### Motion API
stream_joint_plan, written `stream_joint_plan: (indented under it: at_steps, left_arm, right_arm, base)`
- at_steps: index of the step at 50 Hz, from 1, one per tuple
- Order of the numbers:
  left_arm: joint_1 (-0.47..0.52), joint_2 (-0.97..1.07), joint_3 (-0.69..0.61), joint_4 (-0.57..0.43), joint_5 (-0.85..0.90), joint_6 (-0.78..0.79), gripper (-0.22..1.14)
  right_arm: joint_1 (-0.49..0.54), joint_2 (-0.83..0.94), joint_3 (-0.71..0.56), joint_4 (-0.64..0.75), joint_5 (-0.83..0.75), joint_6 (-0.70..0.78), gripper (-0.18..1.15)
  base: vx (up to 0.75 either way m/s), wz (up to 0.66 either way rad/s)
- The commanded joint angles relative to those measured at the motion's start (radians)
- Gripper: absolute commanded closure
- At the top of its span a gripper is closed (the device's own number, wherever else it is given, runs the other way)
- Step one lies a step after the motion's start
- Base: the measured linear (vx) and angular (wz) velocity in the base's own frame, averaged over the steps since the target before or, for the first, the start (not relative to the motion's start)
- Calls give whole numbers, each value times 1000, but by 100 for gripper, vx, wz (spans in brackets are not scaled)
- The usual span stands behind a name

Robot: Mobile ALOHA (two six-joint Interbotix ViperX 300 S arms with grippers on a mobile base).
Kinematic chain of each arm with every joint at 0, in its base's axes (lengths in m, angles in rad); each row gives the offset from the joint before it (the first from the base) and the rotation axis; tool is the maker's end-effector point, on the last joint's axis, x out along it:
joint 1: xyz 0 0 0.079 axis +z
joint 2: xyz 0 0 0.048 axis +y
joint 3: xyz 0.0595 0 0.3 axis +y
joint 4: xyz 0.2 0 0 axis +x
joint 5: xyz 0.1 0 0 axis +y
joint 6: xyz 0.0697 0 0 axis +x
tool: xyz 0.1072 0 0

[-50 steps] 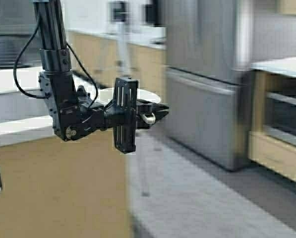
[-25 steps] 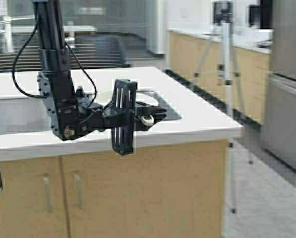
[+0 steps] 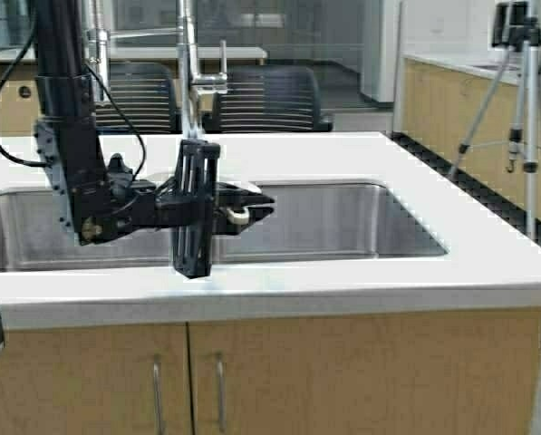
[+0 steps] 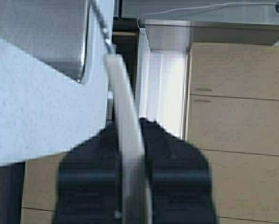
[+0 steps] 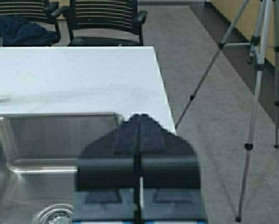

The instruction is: Wash the pan

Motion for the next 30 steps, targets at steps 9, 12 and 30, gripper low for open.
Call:
stream_joint_plan:
  at_steps: [9,12,30]
  left_arm:
    - [183,-21,-75,152,71,-74,89]
    - [230,-14,-109,212,77,-89,89]
    - [285,-2,-129,368,51,-160,89]
  right_arm:
    - [-2,9,-8,0,-3,3,90]
    - [-2,8,-5,0,-3,3,90]
    - [-2,17,-11,0,-3,8,90]
  base:
    - [22,13]
    - [23,13]
    - [25,19]
